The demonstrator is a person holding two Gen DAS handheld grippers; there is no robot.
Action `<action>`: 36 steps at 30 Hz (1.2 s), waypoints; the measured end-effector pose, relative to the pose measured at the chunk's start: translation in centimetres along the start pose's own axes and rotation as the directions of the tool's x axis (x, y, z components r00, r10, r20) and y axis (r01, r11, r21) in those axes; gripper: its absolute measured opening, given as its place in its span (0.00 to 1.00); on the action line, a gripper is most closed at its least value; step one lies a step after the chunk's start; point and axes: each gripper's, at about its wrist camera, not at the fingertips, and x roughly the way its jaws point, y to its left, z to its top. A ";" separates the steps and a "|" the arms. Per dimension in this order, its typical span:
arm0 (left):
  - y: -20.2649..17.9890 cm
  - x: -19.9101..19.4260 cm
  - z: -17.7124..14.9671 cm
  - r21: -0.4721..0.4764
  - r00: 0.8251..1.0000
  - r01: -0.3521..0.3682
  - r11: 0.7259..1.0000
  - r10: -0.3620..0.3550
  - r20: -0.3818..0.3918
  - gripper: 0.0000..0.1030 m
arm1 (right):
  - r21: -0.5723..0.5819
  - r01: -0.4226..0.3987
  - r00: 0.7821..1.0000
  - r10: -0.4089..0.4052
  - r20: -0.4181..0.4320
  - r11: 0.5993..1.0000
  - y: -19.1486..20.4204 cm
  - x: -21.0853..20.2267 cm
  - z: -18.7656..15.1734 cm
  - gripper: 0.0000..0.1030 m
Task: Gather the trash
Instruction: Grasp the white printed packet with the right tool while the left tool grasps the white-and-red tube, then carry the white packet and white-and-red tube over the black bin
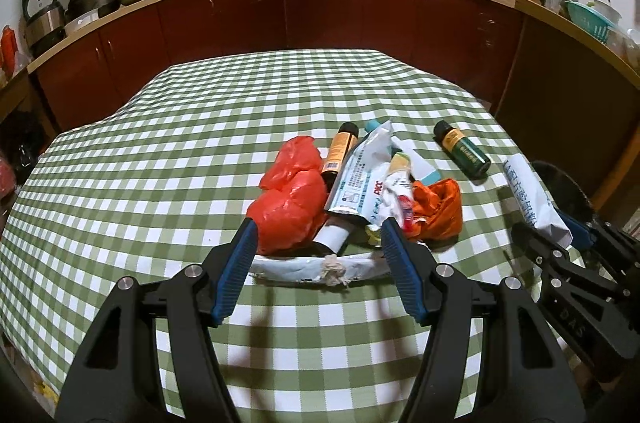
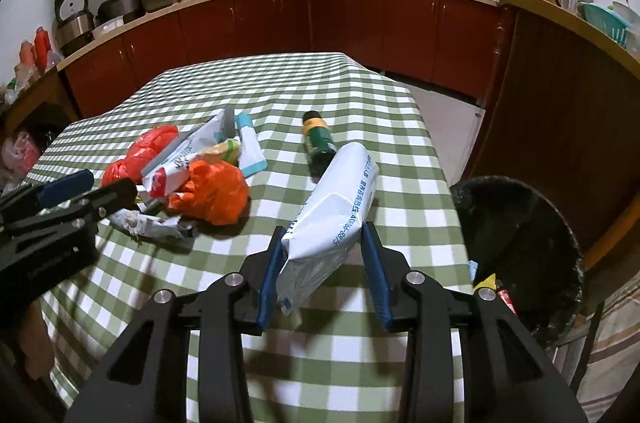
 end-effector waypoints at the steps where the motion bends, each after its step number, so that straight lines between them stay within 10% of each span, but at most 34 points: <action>1: 0.0 -0.1 0.0 0.003 1.000 -0.002 1.000 0.002 0.001 0.60 | 0.002 0.000 1.000 0.000 0.000 1.000 -0.2 -0.1 -0.1 0.37; 13: -2.0 0.3 0.3 0.033 1.000 0.023 0.999 -0.024 0.012 0.58 | 0.029 0.009 1.000 -0.010 0.007 1.000 -1.9 -0.3 -0.2 0.37; 25: -3.6 2.0 0.5 0.094 0.998 0.066 0.993 -0.066 0.003 0.13 | 0.051 0.001 1.000 -0.001 0.007 0.999 -2.9 -0.2 -0.5 0.37; 36: -4.1 -0.9 0.4 0.115 0.993 0.074 0.991 -0.084 0.088 0.12 | 0.043 0.011 1.000 -0.012 0.028 0.999 -3.0 -0.9 -0.4 0.37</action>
